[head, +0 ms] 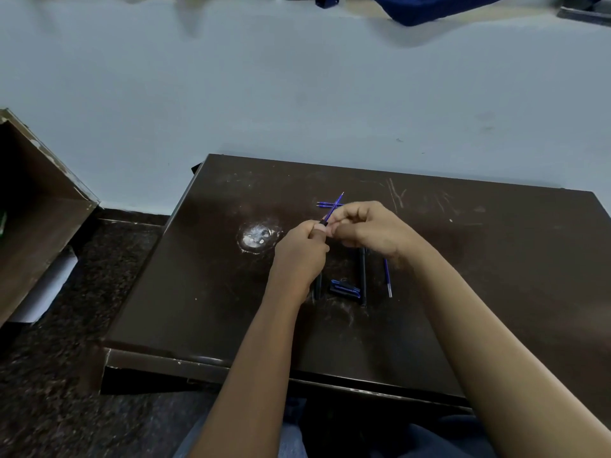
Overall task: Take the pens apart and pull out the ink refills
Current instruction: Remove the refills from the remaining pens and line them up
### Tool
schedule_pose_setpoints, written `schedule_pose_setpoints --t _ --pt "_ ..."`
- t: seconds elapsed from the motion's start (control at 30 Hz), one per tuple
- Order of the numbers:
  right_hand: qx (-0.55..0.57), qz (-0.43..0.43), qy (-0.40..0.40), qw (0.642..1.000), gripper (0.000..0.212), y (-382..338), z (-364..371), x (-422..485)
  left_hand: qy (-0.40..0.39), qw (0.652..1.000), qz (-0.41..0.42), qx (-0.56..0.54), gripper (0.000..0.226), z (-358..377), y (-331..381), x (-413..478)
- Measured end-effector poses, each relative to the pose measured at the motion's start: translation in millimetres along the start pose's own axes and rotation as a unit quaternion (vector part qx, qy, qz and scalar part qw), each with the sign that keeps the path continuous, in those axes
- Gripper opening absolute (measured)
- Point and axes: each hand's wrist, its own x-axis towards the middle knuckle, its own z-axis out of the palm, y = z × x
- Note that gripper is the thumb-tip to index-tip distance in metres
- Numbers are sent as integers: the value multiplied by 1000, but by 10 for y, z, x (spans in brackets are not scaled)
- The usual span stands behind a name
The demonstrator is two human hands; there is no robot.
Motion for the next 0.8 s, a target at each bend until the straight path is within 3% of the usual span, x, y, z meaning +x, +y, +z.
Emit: schedule_pose_setpoints --t 0.13,0.23,0.4,0.47,0.63,0.8 --pt "-114 67 30 991 6 127 30 76 31 998 26 51 29 -10 -13 -4" --pt "-214 97 36 971 13 157 65 68 39 998 39 44 29 -20 -9 -18" --pt "-427 180 -78 883 48 272 285 63 32 998 39 31 29 -23 20 -38" --pt "-450 191 -113 865 50 310 362 71 34 998 40 33 30 -28 29 -47" --pt "-476 190 -113 851 48 320 403 109 29 998 38 34 30 -39 27 -48" --pt "-455 219 -115 856 52 355 403 165 26 999 40 27 29 -30 13 -40"
